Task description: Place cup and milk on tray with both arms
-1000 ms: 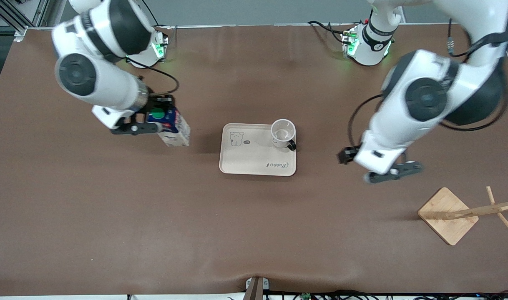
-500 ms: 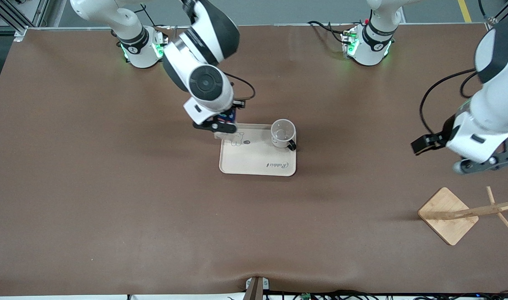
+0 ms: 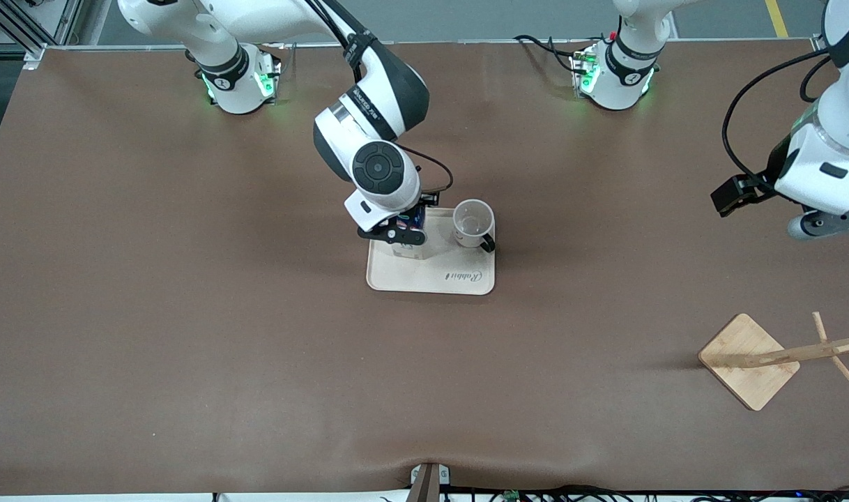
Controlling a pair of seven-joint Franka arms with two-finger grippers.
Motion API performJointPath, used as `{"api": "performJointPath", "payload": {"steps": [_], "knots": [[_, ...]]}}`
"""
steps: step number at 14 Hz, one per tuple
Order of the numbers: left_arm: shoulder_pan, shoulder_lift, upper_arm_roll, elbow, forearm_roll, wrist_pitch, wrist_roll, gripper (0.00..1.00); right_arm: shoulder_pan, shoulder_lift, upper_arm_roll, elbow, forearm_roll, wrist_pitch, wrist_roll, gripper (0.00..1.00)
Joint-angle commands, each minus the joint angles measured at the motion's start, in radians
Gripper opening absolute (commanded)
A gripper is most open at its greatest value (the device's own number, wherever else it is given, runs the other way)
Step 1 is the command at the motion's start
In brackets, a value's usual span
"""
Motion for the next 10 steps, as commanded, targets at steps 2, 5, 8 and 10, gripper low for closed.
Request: {"api": "performJointPath", "payload": {"steps": [2, 5, 8, 10], "knots": [[-0.074, -0.091, 0.109, -0.057, -0.050, -0.003, 0.137, 1.00, 0.027, 0.031, -0.014, 0.026, 0.022, -0.018, 0.018, 0.33], [-0.221, -0.148, 0.319, -0.117, -0.136, 0.003, 0.180, 1.00, 0.028, 0.046, -0.014, 0.020, 0.013, -0.014, 0.014, 0.47], [-0.250, -0.202, 0.346, -0.185, -0.154, 0.023, 0.211, 1.00, 0.036, 0.060, -0.014, 0.022, -0.005, -0.009, 0.009, 0.78], [-0.252, -0.269, 0.346, -0.276, -0.168, 0.073, 0.210, 1.00, 0.030, 0.059, -0.015, 0.023, -0.006, -0.011, 0.003, 1.00]]}}
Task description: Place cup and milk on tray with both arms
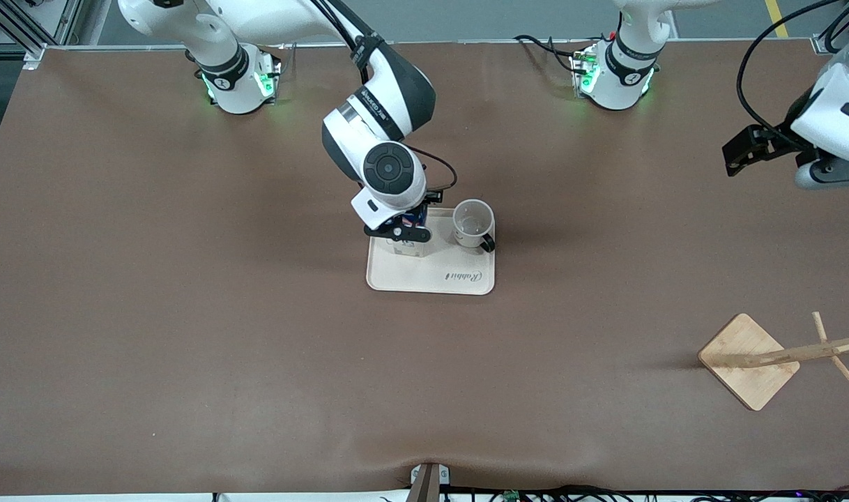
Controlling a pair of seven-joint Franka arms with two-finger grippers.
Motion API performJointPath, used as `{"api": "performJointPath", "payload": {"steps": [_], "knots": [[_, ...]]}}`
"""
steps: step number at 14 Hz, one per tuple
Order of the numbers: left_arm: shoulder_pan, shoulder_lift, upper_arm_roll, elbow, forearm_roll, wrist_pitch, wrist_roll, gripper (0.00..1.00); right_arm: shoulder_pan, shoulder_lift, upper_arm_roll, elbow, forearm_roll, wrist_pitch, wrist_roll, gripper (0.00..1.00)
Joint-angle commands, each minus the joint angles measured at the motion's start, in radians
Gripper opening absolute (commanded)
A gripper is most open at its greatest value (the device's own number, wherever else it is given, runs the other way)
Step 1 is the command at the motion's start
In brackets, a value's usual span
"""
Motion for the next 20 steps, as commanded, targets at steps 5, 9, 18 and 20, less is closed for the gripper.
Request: {"api": "performJointPath", "payload": {"steps": [5, 9, 18, 20], "knots": [[-0.016, -0.138, 0.017, -0.169, -0.077, 0.073, 0.016, 1.00, 0.003, 0.025, -0.014, 0.027, 0.002, -0.008, -0.001, 1.00], [0.009, -0.118, 0.008, -0.154, -0.088, 0.074, 0.019, 1.00, 0.000, 0.017, -0.014, 0.030, 0.004, -0.014, -0.001, 1.00], [0.007, -0.115, 0.006, -0.149, -0.088, 0.068, 0.034, 1.00, -0.011, 0.014, -0.017, 0.063, 0.010, -0.046, 0.001, 1.00], [0.009, -0.115, 0.011, -0.149, -0.089, 0.068, 0.072, 1.00, -0.020, 0.014, -0.017, 0.087, 0.008, -0.081, 0.001, 1.00]]}}
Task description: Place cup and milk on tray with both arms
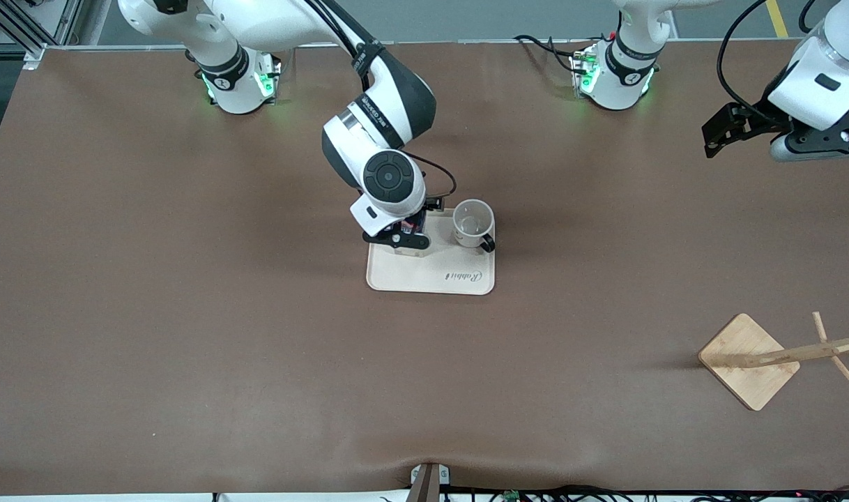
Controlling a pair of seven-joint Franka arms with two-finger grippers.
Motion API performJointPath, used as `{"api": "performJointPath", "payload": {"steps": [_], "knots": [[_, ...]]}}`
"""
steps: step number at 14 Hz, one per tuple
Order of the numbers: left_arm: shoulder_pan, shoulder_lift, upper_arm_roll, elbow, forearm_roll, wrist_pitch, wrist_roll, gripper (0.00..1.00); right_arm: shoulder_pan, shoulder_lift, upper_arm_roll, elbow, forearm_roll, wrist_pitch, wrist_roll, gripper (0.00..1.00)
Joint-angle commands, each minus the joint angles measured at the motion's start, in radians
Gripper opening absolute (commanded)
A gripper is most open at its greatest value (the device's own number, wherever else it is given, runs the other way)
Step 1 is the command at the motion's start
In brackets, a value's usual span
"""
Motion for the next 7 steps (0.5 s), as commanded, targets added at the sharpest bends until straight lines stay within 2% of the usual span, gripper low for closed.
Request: {"api": "performJointPath", "payload": {"steps": [1, 7], "knots": [[0.006, -0.007, 0.009, -0.003, -0.021, 0.005, 0.052, 1.00, -0.022, -0.006, 0.002, 0.052, 0.008, -0.074, 0.002, 1.00], [0.024, -0.007, 0.011, -0.003, -0.023, 0.005, 0.083, 1.00, -0.100, -0.039, 0.010, 0.132, 0.019, -0.137, 0.007, 1.00]]}}
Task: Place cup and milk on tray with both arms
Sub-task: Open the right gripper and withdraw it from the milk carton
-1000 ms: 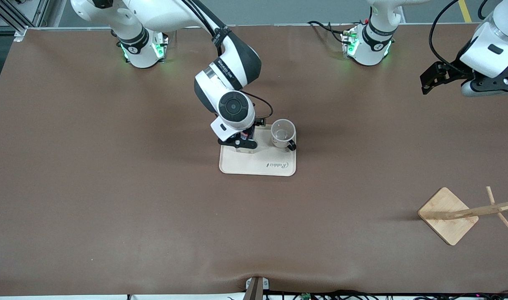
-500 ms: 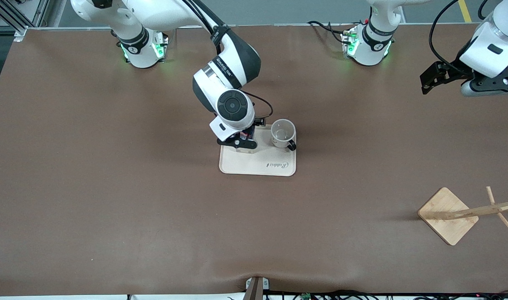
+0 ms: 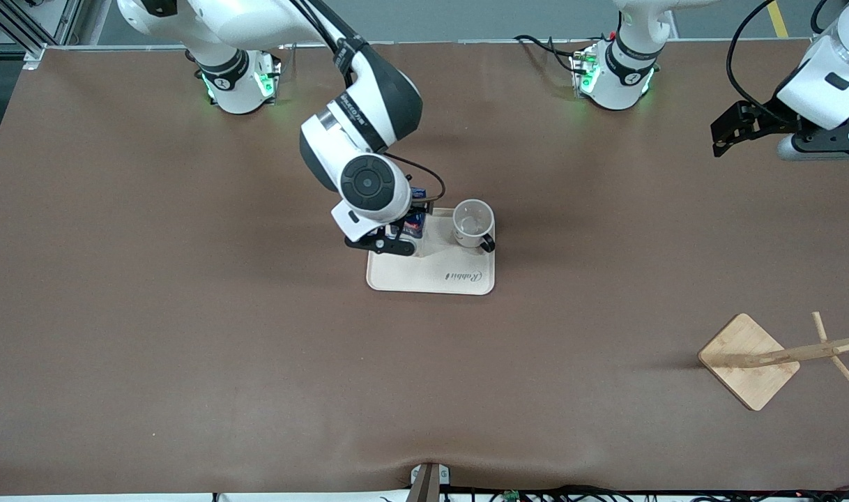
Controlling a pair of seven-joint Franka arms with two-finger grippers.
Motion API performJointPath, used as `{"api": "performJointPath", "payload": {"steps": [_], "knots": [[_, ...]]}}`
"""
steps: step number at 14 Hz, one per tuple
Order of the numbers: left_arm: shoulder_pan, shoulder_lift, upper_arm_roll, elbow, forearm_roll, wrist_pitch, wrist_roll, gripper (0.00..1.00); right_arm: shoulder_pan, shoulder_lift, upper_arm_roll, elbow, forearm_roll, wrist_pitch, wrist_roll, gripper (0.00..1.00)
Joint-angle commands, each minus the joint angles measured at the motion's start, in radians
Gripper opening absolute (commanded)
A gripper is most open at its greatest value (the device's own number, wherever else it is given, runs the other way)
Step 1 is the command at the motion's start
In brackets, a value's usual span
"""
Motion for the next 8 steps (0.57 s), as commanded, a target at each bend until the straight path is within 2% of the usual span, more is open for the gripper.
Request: {"api": "performJointPath", "payload": {"steps": [1, 4, 8], "knots": [[0.007, -0.007, 0.001, -0.003, -0.022, 0.005, 0.019, 1.00, -0.060, -0.049, 0.011, 0.029, 0.035, -0.031, 0.007, 1.00], [0.007, -0.005, 0.001, -0.005, -0.022, 0.005, 0.017, 1.00, -0.147, -0.127, 0.001, 0.034, 0.029, -0.040, 0.005, 1.00], [0.007, -0.007, 0.001, -0.008, -0.022, 0.005, 0.014, 1.00, -0.339, -0.145, -0.002, 0.147, 0.022, -0.170, 0.000, 1.00]]}}
